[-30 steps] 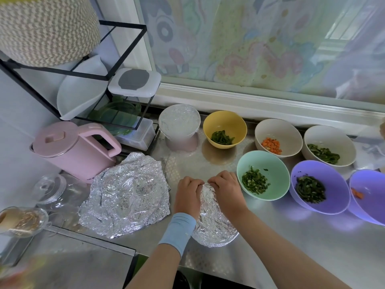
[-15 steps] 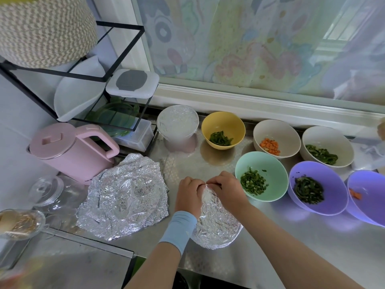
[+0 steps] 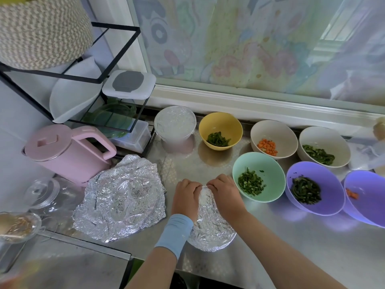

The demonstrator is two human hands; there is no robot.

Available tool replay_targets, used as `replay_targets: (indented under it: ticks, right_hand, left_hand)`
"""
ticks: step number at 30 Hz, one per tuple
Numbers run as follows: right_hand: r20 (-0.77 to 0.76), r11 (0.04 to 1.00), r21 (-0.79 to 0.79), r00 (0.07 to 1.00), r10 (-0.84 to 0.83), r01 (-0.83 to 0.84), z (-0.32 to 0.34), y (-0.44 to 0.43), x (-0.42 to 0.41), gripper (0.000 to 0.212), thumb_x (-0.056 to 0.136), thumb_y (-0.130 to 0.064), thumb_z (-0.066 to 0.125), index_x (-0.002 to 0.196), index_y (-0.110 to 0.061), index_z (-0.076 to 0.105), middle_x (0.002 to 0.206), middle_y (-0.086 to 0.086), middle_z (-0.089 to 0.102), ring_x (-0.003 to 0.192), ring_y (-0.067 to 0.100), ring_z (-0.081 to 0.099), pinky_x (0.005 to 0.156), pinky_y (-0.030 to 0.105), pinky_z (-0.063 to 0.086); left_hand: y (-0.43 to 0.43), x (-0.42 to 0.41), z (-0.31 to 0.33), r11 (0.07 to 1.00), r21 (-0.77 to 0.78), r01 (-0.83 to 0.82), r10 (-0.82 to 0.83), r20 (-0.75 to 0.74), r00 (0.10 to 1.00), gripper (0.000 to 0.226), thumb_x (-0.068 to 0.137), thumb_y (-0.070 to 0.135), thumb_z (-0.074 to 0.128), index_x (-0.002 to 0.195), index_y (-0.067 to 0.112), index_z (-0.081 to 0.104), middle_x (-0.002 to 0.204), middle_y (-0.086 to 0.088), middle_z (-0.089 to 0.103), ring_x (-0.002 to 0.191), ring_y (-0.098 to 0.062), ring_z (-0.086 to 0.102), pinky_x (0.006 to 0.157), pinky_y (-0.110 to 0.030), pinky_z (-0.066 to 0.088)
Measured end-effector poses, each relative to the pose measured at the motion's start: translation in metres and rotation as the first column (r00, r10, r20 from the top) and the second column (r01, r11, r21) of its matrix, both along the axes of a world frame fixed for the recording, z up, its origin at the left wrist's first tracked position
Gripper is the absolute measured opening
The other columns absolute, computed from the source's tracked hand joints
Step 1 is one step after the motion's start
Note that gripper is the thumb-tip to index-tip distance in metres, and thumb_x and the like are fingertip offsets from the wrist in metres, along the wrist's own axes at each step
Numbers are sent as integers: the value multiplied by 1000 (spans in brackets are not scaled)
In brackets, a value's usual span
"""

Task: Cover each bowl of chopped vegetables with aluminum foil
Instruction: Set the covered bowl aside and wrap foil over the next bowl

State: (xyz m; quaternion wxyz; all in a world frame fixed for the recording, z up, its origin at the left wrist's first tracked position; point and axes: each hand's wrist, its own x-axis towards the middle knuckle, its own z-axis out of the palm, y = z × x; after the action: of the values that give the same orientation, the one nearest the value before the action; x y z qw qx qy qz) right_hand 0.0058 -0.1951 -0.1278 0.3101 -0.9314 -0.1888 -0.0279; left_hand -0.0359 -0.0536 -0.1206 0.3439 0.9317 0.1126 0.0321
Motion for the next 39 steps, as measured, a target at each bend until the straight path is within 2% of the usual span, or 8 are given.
replay_targets:
  ticks: [7,9,14,18,25,28,31,39]
  right_hand:
    - [-16,995,-25,995,94,-95,5,3,0,12,90,-14,66,101,-16,71,94,1,56,87,23,52,81,33,48]
    - [25,998,-42,999,46,-45,7,3,-3,16,88,-13,68,104,-15,70,97,2,55,88,23,50,81,32,46]
    - [56,1000,-26,998,-1,3,6,4,-12,8,86,-5,70,85,-13,68,83,0,55,76,24,52,68,33,48]
    - [-106,998,30,993,-58,61,-1,3,-9,8,92,-13,63,91,-14,71,89,-1,54,85,20,51,76,24,38]
    - [-109,999,14,993,46,-44,4,0,-3,18,88,-15,69,106,-14,73,94,2,57,91,21,53,81,25,42]
    - [-66,1000,13,998,-19,20,4,-2,-9,18,89,-13,69,106,-11,73,95,3,61,89,22,57,78,30,48]
    - [-107,996,45,992,-73,79,1,0,-15,13,91,-13,66,102,-12,73,92,2,66,86,23,62,73,35,53]
    - [-232,990,103,970,-66,92,10,0,-8,15,90,-19,68,102,-16,76,95,0,73,86,15,65,81,25,50]
  left_hand:
    - [-1,-14,2,990,90,-105,109,-43,993,21,100,19,49,106,16,69,102,0,55,96,-17,46,82,-32,46]
    - [2,-15,2,992,98,-76,77,-8,997,18,96,14,54,107,16,69,102,0,56,98,-17,47,82,-31,46]
    - [2,-6,0,999,-17,39,-39,20,999,17,97,21,58,107,19,72,98,6,56,94,-9,44,82,-19,39]
    - [2,-4,-4,998,-68,1,-2,-14,1000,19,98,22,55,107,20,72,97,7,56,95,-11,47,83,-21,40]
    - [-4,-16,-2,991,-32,-128,126,-35,991,20,100,14,49,106,18,67,103,4,58,97,-14,50,86,-30,46]
    - [-2,-18,-2,999,-48,-25,24,-3,1000,30,98,6,47,118,18,65,114,4,61,107,-13,53,93,-27,46]
    - [-2,-15,1,994,-105,37,-40,-19,999,30,101,13,48,124,18,65,121,5,65,111,-9,58,96,-15,41]
    - [-8,-15,10,980,-148,-131,122,-65,990,29,103,20,45,119,21,69,117,7,70,106,-10,64,87,-15,45]
